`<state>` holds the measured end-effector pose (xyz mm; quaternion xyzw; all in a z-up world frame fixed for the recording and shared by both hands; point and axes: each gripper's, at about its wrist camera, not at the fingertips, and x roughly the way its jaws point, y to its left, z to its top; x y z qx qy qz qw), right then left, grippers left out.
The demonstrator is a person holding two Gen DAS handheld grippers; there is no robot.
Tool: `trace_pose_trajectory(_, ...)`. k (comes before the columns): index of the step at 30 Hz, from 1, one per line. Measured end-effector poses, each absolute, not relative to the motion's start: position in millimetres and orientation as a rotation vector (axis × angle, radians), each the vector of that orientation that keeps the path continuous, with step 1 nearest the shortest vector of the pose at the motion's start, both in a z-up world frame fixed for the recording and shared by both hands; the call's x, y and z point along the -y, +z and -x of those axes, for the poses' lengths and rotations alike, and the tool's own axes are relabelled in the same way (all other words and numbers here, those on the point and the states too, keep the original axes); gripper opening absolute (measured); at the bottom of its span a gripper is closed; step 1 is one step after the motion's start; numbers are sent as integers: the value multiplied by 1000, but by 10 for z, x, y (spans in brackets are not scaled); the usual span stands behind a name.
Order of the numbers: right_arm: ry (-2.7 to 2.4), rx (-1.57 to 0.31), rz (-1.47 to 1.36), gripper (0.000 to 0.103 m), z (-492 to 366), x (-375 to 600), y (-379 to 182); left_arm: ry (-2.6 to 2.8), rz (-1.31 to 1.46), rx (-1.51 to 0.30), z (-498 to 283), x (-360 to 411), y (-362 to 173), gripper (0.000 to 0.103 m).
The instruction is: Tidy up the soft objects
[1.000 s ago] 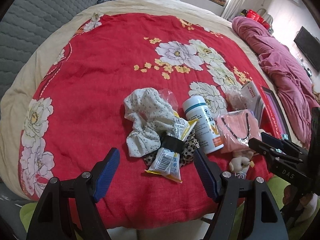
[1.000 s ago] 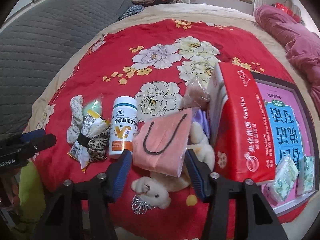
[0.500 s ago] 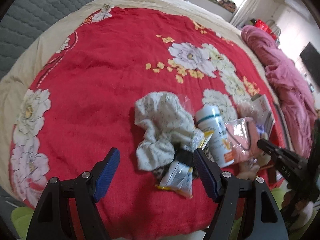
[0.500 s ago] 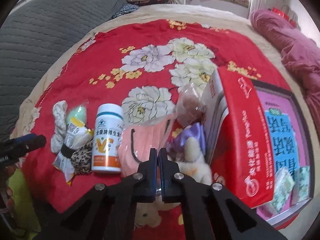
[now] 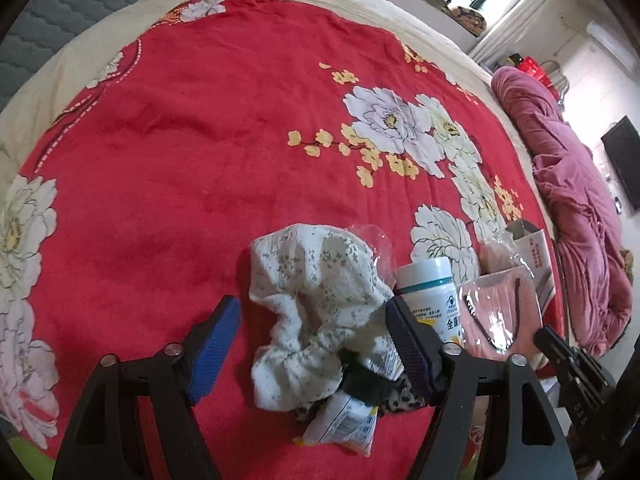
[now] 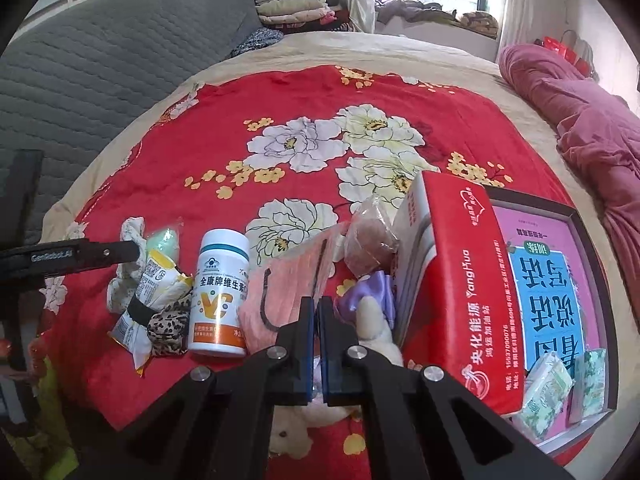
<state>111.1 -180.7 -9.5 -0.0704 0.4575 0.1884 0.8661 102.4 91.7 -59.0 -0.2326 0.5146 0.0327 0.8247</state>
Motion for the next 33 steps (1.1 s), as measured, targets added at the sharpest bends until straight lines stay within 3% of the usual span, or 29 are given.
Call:
trace_pose_trajectory(2,396,-958,136,2,-1112,1825,-80,65,499,-1100,-1050,-916,-613,48)
trace_pose_trajectory(11,408,-933,131,2,-1078,1819,11,16,551,-1084,-1042,-940,-611,14)
trace_pose_trajectory(33,412,-881,108,2,-987,1887,243,-77,462,-963,-779,-662,58,13)
